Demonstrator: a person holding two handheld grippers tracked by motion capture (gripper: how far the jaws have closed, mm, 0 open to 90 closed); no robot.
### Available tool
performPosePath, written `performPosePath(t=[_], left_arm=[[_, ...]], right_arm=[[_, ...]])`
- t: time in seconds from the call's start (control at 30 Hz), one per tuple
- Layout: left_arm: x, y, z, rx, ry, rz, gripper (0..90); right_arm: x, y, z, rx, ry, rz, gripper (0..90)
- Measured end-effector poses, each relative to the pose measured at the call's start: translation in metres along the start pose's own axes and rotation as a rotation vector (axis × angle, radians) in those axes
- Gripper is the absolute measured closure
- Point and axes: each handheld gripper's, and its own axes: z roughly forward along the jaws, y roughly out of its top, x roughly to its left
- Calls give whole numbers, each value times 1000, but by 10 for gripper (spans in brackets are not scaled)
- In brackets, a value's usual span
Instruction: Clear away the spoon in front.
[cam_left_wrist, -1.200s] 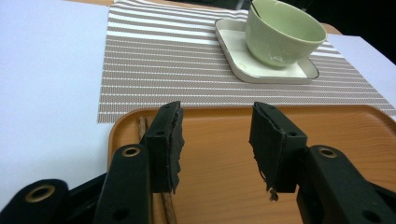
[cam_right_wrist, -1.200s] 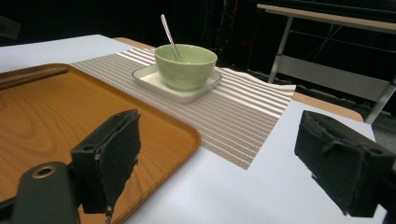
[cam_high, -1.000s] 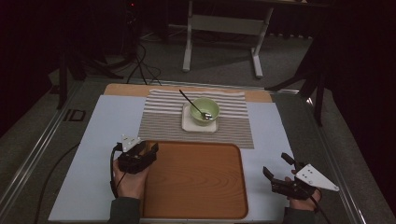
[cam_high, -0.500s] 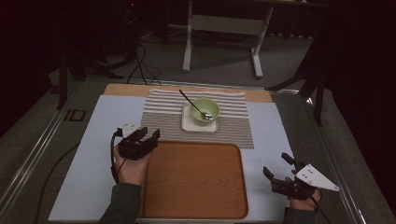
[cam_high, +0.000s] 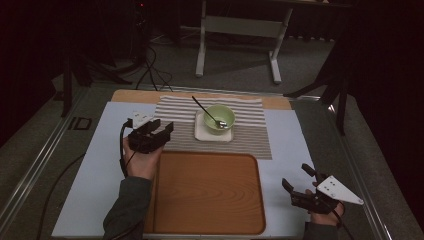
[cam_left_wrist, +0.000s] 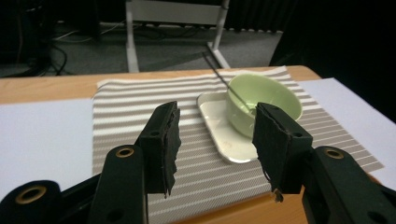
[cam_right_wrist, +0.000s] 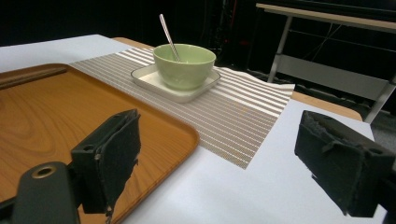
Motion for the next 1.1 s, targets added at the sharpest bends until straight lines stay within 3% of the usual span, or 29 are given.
performPosePath(t=[0.2, 0.53, 1.1], left_arm=[[-2, 13, 12, 10, -20, 54, 512], [1, 22, 37, 44, -45, 86, 527], [0, 33, 65, 84, -57, 85, 503]], right_arm=[[1, 0, 0, 0, 1, 0, 138], [0, 0, 0, 0, 0, 2, 138], [0, 0, 0, -1, 1, 3, 137]])
